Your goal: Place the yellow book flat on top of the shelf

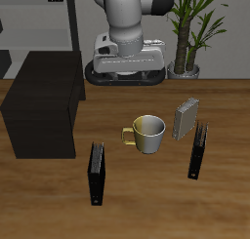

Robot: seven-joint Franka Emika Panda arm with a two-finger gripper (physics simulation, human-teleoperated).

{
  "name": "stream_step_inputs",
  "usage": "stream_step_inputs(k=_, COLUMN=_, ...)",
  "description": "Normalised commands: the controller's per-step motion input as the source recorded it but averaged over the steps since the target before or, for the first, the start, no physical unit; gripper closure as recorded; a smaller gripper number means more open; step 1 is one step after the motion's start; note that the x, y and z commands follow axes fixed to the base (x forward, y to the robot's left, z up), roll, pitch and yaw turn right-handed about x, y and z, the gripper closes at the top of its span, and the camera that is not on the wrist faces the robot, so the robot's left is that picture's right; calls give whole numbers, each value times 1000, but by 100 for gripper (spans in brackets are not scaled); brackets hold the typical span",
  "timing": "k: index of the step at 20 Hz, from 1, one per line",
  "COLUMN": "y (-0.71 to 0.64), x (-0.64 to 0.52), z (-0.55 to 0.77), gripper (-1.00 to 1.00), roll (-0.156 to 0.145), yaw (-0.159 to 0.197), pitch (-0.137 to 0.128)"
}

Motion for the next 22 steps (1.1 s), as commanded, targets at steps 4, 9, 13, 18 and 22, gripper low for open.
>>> stream_step_inputs(k=4, y=-119, x=72, z=19, gripper=-100, roll=-33, yaw=-5, pitch=-2)
stream_step_inputs(k=9, y=-65, x=26, z=43, gripper=-100, roll=-50, yaw=-42, pitch=-15)
stream_step_inputs(k=13, y=267, x=-95, z=-70, gripper=-100, roll=19, yaw=-97, pitch=-27)
stream_step_inputs(k=18, y=475, x=-206, z=-79, gripper=-100, roll=0, yaw=-91, pitch=-51)
stream_step_inputs(k=22, y=433, x=-70, z=-115, gripper=-100, roll=29, yaw=-33, pitch=-14)
